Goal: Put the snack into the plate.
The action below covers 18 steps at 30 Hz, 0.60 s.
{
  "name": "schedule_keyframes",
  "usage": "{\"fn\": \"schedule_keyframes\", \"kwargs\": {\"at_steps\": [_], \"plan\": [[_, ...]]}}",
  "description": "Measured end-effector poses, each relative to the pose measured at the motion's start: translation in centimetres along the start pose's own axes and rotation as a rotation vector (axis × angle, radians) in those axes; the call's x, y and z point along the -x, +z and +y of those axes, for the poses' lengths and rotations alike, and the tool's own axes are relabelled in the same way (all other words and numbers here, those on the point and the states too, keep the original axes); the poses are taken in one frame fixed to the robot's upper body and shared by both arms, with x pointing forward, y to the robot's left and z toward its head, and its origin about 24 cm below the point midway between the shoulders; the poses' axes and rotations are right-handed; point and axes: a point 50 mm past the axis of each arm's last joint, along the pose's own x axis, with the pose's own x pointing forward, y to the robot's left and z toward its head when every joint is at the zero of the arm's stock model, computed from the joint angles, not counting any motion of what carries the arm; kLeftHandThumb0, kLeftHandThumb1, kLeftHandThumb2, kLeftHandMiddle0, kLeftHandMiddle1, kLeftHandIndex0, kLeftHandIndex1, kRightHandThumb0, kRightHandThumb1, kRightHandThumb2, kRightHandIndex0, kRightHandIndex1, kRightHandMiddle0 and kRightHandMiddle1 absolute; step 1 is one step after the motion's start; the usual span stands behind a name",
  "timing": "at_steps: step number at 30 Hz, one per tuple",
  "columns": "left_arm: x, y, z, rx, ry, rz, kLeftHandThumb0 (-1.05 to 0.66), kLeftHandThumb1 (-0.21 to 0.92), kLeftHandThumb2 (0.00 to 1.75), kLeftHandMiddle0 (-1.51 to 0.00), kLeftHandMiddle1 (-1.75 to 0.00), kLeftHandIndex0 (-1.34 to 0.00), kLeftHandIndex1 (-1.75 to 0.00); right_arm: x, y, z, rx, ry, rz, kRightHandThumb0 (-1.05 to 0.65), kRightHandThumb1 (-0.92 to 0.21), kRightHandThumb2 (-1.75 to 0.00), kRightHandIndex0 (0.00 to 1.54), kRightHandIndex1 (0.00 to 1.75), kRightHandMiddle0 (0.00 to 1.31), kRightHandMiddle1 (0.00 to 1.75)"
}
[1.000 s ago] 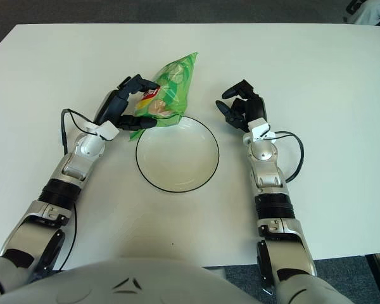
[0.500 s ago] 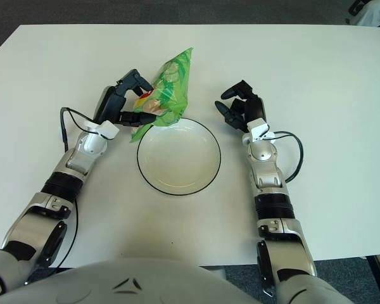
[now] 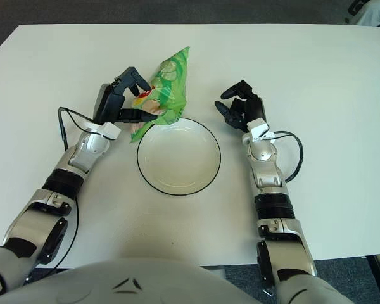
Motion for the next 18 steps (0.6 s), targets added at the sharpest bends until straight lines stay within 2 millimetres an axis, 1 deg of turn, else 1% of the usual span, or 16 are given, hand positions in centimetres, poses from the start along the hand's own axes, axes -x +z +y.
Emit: {"fn": "schedule_keyframes", "kwargs": {"at_steps": [9, 18], "plan": [[0.14, 0.14, 0.06, -0.045, 0.079, -0.035, 0.06, 0.91, 0.06, -0.84, -1.75, -0.66, -1.75, 0.00, 0.01, 0.02, 0.000, 0.001, -0.001, -0.36, -0.92, -0.28, 0.87, 1.72, 0.46, 1.49], [0.07, -0.22, 0.00, -0.056, 0.154, -0.123, 0.10, 0.92, 0.08, -0.83, -1.75, -0.65, -1.75, 0.00, 0.03, 0.01, 0.002, 0.002, -0.002, -0.36, -0.92, -0.28, 0.87, 1.72, 0.46, 1.49]]}}
